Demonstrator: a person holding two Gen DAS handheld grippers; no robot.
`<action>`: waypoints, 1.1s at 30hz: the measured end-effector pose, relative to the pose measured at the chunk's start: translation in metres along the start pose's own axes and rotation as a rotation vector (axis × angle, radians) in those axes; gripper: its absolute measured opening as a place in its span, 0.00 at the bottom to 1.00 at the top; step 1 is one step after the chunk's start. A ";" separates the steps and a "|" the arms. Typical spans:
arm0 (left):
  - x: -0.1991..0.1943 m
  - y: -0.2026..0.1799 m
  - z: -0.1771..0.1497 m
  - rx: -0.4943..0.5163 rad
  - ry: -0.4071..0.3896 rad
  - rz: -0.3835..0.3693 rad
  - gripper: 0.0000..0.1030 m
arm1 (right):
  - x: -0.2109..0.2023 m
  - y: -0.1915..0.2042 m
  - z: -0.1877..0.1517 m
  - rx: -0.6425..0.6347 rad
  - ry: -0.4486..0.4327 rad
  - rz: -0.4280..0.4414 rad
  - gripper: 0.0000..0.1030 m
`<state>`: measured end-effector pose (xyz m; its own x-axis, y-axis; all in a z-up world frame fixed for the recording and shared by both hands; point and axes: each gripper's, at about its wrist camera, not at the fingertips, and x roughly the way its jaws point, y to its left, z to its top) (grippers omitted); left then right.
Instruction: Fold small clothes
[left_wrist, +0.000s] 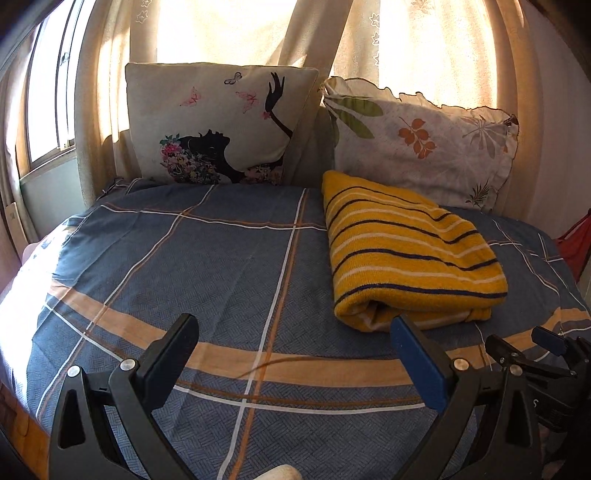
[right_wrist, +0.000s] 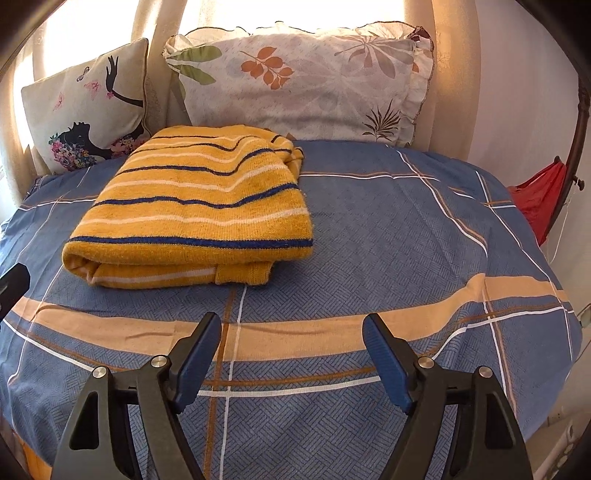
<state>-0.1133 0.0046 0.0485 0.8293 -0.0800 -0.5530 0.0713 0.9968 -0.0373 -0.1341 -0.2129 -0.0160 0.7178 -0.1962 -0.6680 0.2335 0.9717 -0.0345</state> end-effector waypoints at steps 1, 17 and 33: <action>0.002 0.000 0.000 0.001 0.005 -0.001 1.00 | 0.001 0.000 0.001 -0.004 -0.001 -0.001 0.81; 0.010 -0.011 0.002 0.016 0.017 -0.012 1.00 | 0.004 -0.010 0.006 0.012 -0.022 -0.022 0.82; 0.016 -0.016 -0.003 0.031 0.041 0.000 1.00 | 0.007 -0.006 0.006 -0.018 -0.012 -0.032 0.83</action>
<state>-0.1026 -0.0125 0.0379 0.8058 -0.0793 -0.5869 0.0891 0.9959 -0.0122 -0.1267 -0.2205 -0.0158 0.7182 -0.2291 -0.6570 0.2452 0.9670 -0.0692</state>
